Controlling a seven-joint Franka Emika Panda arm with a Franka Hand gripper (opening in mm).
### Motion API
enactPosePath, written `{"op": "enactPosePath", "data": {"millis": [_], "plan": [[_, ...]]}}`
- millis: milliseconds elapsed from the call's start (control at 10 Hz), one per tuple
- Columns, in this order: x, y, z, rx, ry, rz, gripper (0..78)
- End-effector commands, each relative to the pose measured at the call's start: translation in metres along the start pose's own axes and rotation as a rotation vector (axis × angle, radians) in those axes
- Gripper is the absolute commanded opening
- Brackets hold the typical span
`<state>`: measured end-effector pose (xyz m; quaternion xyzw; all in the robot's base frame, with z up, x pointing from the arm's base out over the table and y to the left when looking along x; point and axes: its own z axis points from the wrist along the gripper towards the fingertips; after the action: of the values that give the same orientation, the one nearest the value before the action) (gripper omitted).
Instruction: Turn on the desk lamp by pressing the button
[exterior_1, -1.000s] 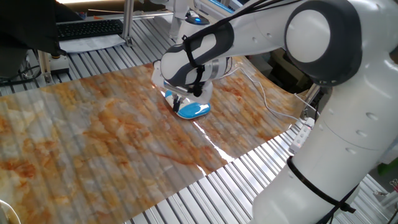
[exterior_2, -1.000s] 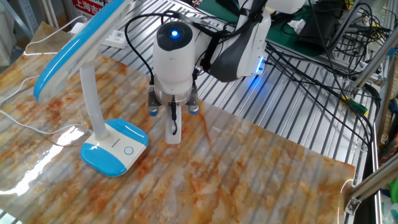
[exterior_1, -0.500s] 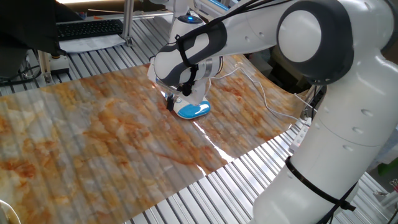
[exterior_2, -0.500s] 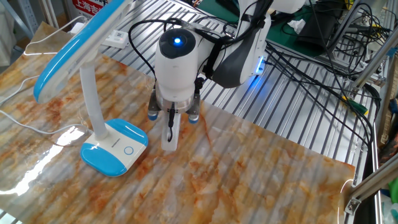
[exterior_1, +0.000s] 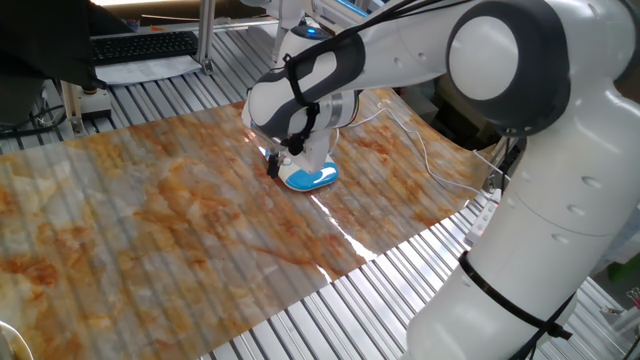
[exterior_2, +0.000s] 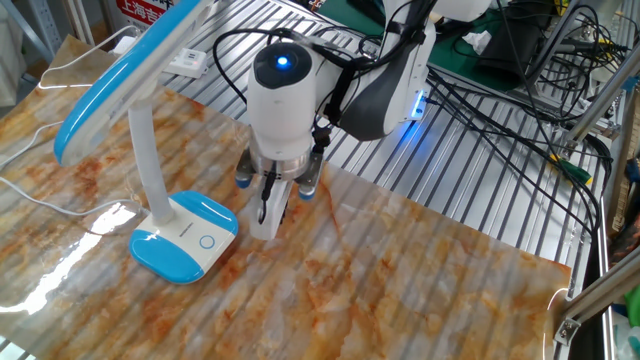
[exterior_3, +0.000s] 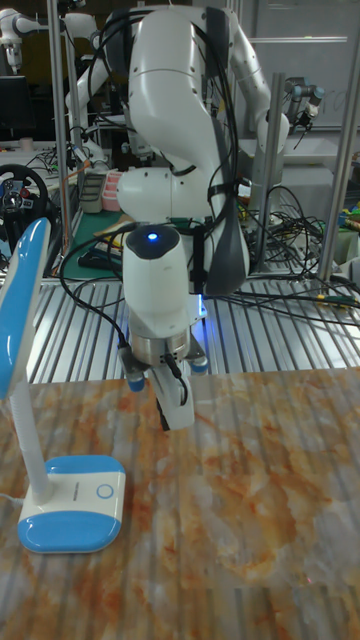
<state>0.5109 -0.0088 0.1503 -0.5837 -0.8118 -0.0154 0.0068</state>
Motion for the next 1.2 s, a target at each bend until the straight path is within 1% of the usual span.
{"op": "enactPosePath", "data": {"millis": [100,200,400,600,800,900,1200], "plan": [[-0.0003,0.0007,-0.0012,-0.029,-0.002,0.004,0.0],[-0.0003,0.0007,-0.0012,-0.033,-0.011,0.001,0.0],[-0.0003,0.0007,-0.0012,-0.039,-0.014,0.001,0.0],[-0.0003,0.0007,-0.0012,-0.037,-0.026,-0.012,0.0],[-0.0003,0.0007,-0.0012,-0.036,-0.027,-0.016,0.0],[-0.0003,0.0007,-0.0012,-0.033,-0.027,-0.045,0.0],[-0.0003,0.0007,-0.0012,-0.018,-0.047,-0.043,0.0]]}}
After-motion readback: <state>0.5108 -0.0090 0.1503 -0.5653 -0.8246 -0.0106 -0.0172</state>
